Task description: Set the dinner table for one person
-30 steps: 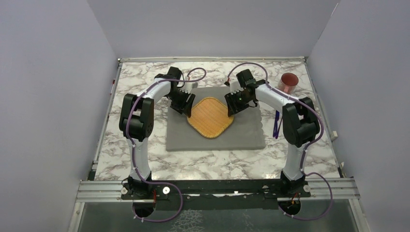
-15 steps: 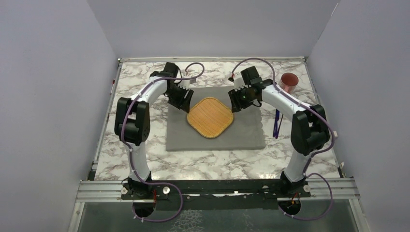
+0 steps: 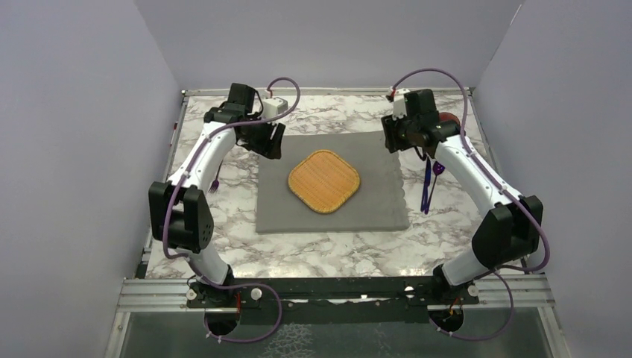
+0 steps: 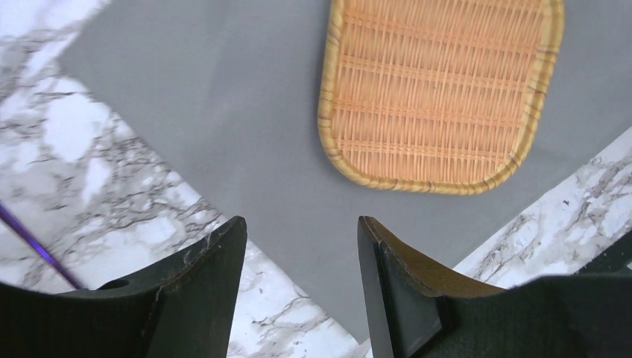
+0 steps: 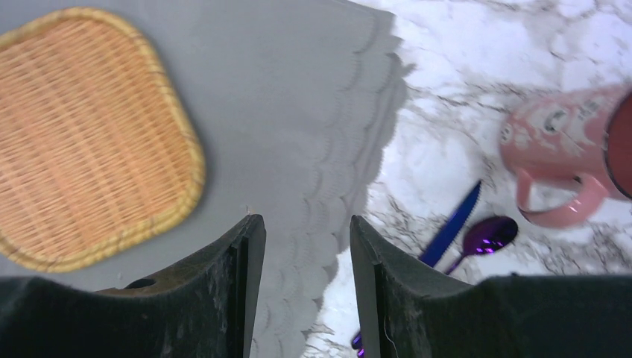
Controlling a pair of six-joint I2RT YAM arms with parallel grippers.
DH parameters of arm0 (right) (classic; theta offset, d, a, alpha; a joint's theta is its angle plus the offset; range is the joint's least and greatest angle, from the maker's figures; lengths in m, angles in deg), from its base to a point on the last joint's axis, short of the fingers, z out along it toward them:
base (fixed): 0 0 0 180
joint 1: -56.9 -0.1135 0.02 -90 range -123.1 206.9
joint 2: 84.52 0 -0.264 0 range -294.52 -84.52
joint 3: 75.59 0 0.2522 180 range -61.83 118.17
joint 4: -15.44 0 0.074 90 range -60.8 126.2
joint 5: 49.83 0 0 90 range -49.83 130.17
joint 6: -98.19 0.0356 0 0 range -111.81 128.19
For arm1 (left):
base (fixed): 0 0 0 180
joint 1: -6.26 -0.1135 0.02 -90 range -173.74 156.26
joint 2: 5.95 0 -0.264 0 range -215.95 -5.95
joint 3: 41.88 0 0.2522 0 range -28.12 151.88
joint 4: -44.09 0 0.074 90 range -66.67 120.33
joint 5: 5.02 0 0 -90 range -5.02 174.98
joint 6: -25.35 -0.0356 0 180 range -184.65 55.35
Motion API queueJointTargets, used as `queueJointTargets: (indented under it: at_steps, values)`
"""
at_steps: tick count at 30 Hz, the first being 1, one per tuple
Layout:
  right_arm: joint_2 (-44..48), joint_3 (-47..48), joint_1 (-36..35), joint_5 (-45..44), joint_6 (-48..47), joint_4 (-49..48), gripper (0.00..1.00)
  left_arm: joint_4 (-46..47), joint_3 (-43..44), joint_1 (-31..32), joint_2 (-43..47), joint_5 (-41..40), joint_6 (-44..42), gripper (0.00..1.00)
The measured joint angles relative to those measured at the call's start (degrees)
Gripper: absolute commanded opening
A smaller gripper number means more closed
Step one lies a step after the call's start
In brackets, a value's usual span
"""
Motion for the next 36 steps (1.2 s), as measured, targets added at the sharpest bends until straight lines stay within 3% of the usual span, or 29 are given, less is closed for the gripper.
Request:
queueJointTargets:
  at_steps: [11,20,27,36]
  values:
    - [0.7,4.4,15.0,5.0,0.7,6.6,0.5,4.9,-8.6,-5.4,10.7,-1.0,0.7,0.58]
    - [2.2,6.5,20.9,5.9,1.2,10.0,0.49,8.3,-15.6,-7.2,13.3,0.5,0.8,0.57]
    - [-1.4,11.5,31.9,9.3,1.5,12.1,0.49,10.5,-16.8,-7.8,13.3,2.7,0.9,0.57]
    - [-8.0,12.7,33.8,12.8,2.9,12.0,0.47,12.0,-17.7,-8.3,13.3,3.7,1.0,0.56]
